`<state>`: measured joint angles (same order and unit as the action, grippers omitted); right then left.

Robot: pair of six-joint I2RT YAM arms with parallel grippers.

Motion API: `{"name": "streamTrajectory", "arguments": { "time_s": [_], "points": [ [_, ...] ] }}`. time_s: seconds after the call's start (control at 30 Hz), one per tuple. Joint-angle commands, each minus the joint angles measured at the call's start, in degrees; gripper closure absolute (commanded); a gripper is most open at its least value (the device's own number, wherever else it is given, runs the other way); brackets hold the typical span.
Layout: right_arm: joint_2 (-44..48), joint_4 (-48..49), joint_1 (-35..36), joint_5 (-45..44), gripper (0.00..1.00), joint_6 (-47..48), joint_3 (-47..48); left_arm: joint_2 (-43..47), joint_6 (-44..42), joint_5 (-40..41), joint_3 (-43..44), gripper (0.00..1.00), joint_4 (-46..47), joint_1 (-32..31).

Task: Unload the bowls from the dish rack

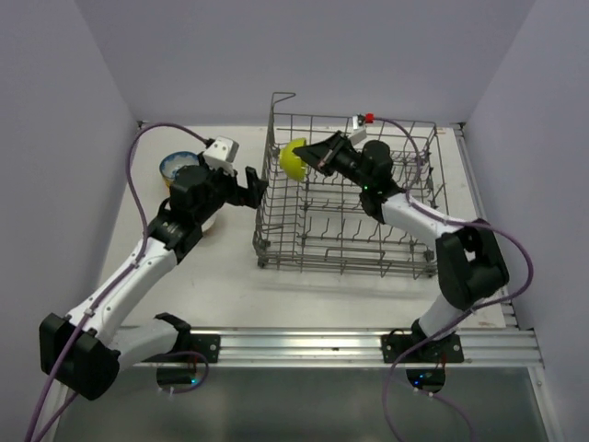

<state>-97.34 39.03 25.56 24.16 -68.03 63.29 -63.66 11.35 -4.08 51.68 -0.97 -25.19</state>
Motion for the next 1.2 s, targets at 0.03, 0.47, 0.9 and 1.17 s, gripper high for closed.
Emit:
{"name": "streamTrajectory", "arguments": {
  "time_s": [0.03,0.47,0.9,1.17],
  "points": [
    [15.14,-10.09,1.59,-10.86,1.0,6.76,-2.55,6.87,-0.28,0.91,0.78,0.0,3.88,-2.05],
    [30.19,-35.15,7.31,-30.4,1.0,1.15,-3.43,-3.74,-2.39,33.66,11.68,0.0,-0.79,-34.56],
    [40.9,-38.85,8.45,-34.36,1.0,-6.76,-9.49,-13.6,2.36,53.55,13.36,0.01,5.89,-43.89],
    [46.8,-38.5,8.8,-31.37,1.0,-9.93,-15.73,-17.81,2.53,54.09,16.79,0.13,7.47,-43.89]
  ]
}}
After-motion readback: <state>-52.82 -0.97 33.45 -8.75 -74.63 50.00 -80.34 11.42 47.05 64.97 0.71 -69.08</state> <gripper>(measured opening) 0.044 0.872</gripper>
